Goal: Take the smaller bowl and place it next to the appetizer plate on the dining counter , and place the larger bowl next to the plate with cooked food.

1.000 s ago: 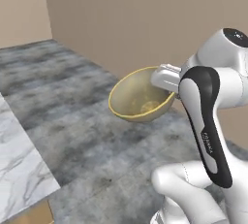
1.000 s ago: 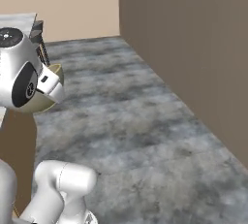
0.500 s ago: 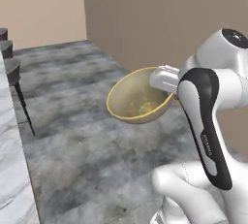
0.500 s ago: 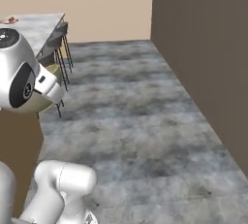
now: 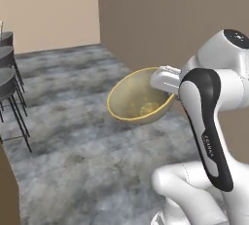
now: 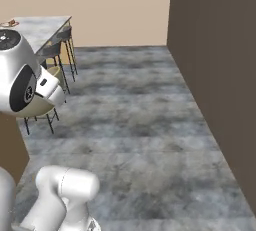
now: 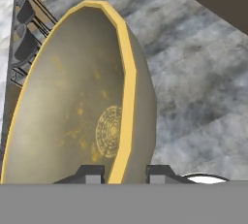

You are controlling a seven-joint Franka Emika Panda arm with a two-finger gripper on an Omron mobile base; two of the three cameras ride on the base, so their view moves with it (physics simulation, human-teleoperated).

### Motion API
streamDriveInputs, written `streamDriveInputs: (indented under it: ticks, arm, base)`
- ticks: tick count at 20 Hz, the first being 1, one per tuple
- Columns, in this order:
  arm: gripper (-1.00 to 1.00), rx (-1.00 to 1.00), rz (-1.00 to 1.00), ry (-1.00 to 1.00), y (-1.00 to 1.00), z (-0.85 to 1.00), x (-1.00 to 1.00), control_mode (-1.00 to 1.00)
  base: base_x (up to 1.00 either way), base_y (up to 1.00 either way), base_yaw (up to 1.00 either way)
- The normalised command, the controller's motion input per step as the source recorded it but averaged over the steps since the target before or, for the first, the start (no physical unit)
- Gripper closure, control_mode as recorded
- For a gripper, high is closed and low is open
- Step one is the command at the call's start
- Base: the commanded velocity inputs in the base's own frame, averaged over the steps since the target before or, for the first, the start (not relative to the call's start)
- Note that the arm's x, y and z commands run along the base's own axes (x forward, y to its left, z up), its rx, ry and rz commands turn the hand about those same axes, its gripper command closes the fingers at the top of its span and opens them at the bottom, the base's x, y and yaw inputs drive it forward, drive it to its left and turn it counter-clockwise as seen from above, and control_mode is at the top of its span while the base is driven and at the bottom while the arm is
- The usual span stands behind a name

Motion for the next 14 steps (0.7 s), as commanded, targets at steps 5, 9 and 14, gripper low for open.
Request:
streamDriveInputs:
  ticks: [5,9,14]
  arm:
    - [1.00,0.00,0.00,0.00,0.00,0.00,0.00,1.00]
    - [1.00,0.00,0.00,0.00,0.00,0.00,0.00,1.00]
    - [1.00,0.00,0.00,0.00,0.00,0.00,0.00,1.00]
  base:
    - [1.00,-0.28,0.20]
    - [1.00,-0.12,0.16]
    - [1.00,-0.02,0.13]
